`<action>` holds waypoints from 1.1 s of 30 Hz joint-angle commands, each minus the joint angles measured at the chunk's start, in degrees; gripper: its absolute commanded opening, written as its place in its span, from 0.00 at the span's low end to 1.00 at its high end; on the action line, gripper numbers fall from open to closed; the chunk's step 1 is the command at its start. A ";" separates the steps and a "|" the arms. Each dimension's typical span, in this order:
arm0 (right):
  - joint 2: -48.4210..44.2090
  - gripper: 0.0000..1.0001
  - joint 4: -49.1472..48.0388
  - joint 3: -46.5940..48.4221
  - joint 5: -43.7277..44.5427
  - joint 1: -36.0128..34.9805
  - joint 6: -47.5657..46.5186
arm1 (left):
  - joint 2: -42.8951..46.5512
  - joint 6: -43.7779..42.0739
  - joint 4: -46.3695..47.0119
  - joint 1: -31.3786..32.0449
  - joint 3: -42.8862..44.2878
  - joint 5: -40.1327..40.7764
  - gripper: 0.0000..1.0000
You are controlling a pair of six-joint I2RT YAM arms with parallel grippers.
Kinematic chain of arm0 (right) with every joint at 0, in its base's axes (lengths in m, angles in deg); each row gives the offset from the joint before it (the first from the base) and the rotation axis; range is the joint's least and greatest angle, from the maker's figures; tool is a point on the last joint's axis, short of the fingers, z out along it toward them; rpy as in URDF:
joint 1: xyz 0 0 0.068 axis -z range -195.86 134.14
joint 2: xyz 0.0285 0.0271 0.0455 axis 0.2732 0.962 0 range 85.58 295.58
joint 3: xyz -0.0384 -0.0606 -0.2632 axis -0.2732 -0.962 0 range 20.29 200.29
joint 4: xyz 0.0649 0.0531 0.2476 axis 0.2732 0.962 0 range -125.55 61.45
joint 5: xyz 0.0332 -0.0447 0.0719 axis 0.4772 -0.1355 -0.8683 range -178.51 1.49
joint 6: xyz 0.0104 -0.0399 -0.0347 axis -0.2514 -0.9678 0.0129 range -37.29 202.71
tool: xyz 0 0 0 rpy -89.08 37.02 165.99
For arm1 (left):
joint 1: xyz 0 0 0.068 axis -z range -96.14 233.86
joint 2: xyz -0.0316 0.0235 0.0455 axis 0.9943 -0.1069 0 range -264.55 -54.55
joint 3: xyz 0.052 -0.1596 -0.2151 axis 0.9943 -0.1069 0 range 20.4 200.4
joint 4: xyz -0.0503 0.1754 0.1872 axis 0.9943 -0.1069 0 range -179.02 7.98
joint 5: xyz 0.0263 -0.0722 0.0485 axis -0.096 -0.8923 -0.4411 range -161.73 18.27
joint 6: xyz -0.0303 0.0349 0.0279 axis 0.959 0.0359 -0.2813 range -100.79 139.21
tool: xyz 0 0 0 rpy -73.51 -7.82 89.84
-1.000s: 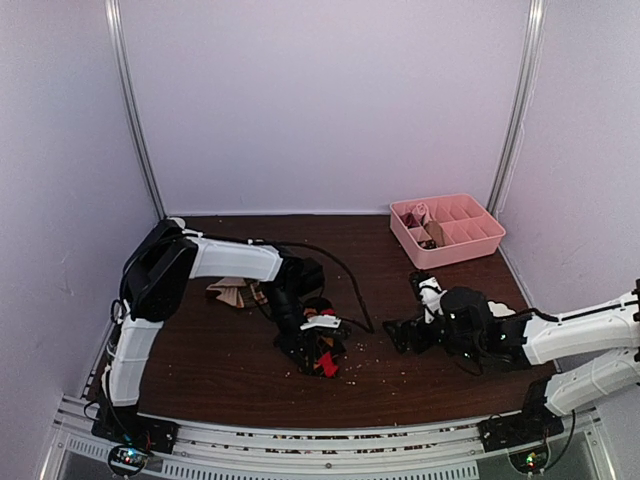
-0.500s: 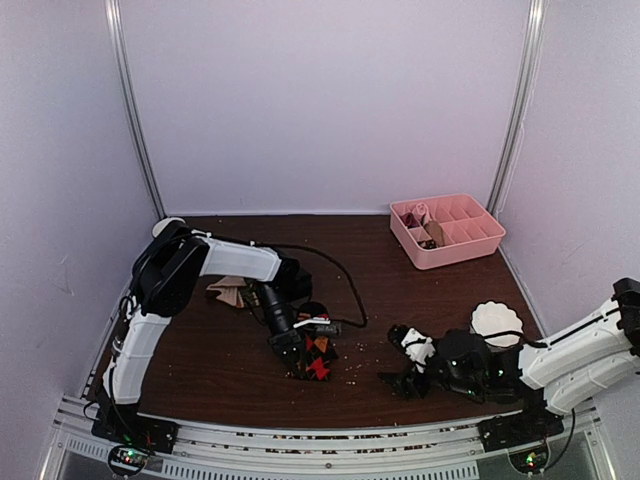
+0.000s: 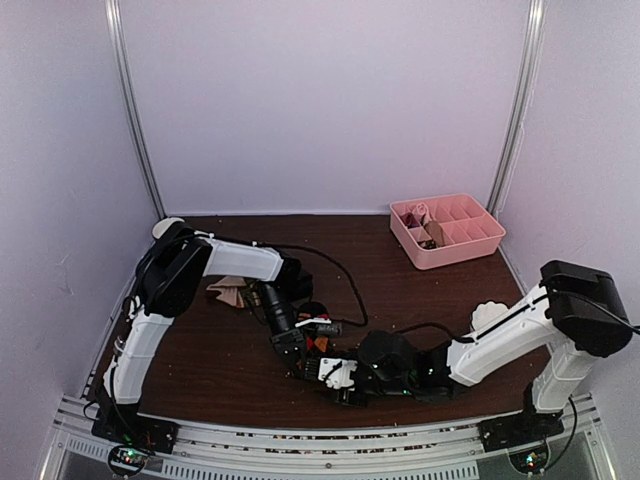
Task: Roll the socks
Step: Roll the sock at the center of the board.
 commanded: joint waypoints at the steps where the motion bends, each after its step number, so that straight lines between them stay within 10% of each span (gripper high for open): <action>1: 4.42 0.47 2.84 2.89 -1.44 0.21 -4.95 | -4.38 -0.11 4.48 -0.25 -0.92 10.88 0.08; 33: 12.08 0.21 3.30 5.88 1.50 3.48 -3.37 | -1.39 -4.54 3.64 -0.26 -0.86 10.43 0.21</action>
